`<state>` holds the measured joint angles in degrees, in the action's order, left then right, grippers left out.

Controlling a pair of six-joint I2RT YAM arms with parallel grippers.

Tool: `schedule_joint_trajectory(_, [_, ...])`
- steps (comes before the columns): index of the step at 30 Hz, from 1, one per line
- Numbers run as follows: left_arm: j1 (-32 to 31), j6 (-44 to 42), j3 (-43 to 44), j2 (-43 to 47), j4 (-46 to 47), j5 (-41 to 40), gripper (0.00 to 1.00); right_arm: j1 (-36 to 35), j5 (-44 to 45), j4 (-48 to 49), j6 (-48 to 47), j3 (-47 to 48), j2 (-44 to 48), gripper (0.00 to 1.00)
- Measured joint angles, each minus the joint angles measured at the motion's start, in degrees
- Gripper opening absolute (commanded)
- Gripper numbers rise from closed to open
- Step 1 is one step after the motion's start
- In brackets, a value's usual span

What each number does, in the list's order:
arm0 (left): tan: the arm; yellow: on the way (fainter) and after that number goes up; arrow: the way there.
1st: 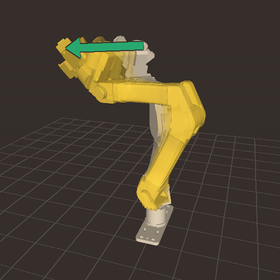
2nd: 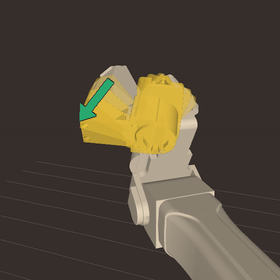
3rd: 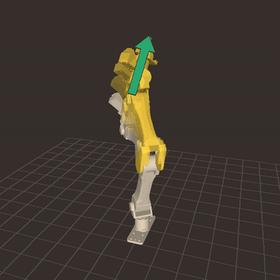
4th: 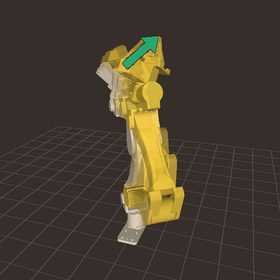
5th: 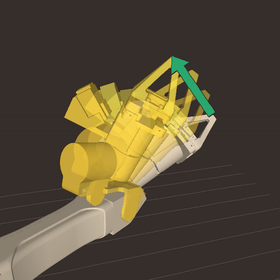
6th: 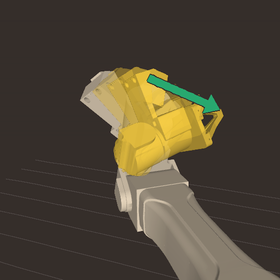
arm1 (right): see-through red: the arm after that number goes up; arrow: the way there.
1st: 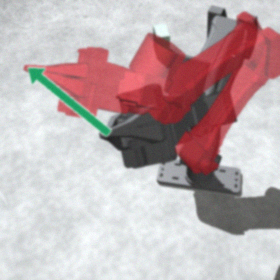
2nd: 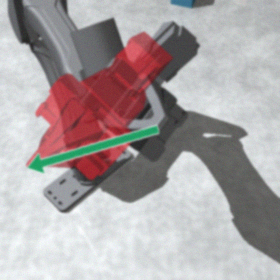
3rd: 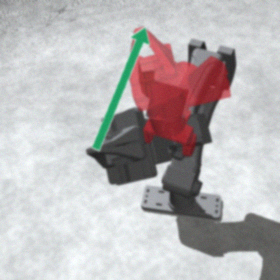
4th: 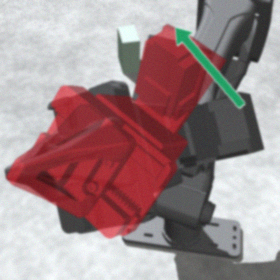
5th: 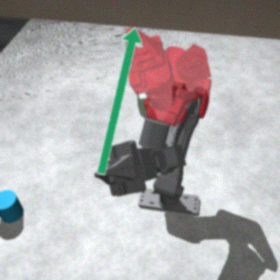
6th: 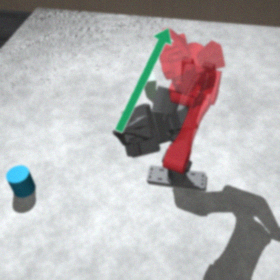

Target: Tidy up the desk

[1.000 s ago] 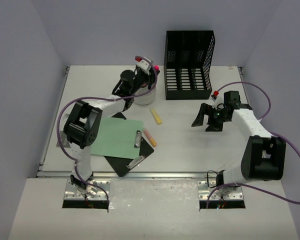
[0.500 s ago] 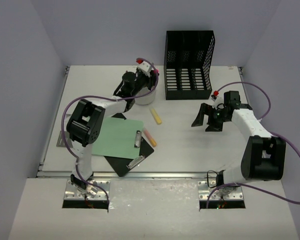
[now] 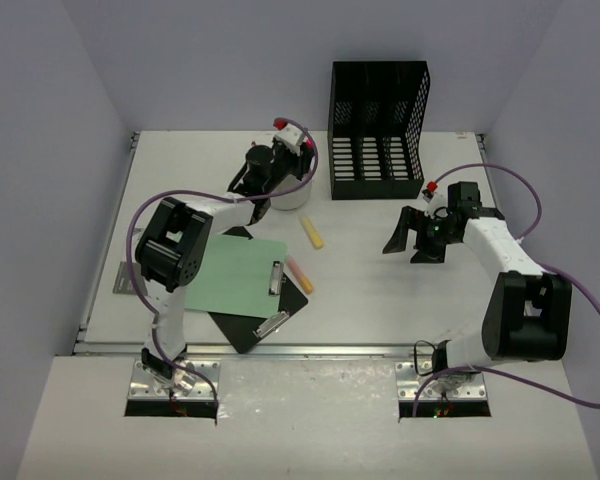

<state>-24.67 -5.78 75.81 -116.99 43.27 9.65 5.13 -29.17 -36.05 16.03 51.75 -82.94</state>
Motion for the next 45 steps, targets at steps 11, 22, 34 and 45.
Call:
schedule_joint_trajectory(11, [0.0,0.1,0.0,0.0,-1.7,0.1,0.48,0.0,-0.6,-0.2,0.0,0.0,0.0,0.94])
schedule_joint_trajectory(22, [0.4,-7.9,0.0,11.7,-14.6,13.8,0.71,0.0,-1.6,-0.2,0.0,0.0,0.0,0.94])
schedule_joint_trajectory(34, [-7.1,-63.2,18.8,14.2,-83.0,22.3,0.58,0.0,-3.0,-0.2,0.0,-0.4,-0.1,0.94])
schedule_joint_trajectory(45, [-22.8,-80.8,6.5,9.7,-102.0,10.0,0.56,0.0,-3.4,-0.2,0.0,-0.5,-1.5,0.94])
